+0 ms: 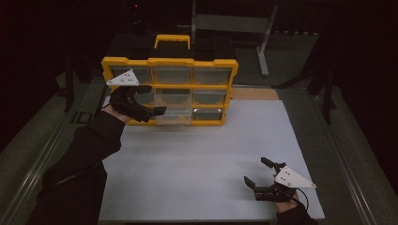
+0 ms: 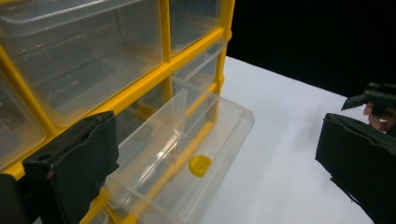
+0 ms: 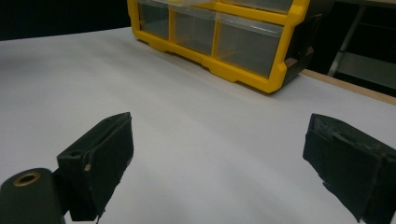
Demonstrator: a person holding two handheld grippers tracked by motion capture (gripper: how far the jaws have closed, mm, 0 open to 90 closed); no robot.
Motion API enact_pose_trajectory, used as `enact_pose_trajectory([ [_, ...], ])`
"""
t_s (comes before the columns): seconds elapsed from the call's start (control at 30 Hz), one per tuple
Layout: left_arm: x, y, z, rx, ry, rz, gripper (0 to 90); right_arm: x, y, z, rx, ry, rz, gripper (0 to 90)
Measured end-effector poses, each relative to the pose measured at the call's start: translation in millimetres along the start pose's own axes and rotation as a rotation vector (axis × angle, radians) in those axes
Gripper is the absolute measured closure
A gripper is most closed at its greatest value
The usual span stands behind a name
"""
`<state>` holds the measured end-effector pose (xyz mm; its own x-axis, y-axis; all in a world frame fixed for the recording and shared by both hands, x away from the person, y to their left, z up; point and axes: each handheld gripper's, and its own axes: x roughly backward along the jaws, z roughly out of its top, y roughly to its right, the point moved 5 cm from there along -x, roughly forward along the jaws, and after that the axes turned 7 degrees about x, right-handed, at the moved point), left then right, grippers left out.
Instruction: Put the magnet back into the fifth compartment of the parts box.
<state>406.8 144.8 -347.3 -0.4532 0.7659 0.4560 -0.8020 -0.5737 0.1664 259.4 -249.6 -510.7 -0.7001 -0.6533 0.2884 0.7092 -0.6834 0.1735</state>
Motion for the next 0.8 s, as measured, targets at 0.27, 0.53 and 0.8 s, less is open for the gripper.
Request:
enact_pose_trajectory([
  [0.27,7.1,1.3,-21.2,0.01,0.028,-0.031,0.1,-1.2,-1.4,-0.5,0.003,0.004,0.004,8.7],
  [0.53,19.7,1.6,-37.9,0.013,0.075,-0.05,0.1,-0.9,-0.3,0.1,-0.001,0.007,-0.004,8.8],
  [0.8,21.7,6.6,-61.4,0.012,0.068,-0.058,0.0,-1.7,-0.1,-0.1,0.005,0.003,-0.005,8.7],
])
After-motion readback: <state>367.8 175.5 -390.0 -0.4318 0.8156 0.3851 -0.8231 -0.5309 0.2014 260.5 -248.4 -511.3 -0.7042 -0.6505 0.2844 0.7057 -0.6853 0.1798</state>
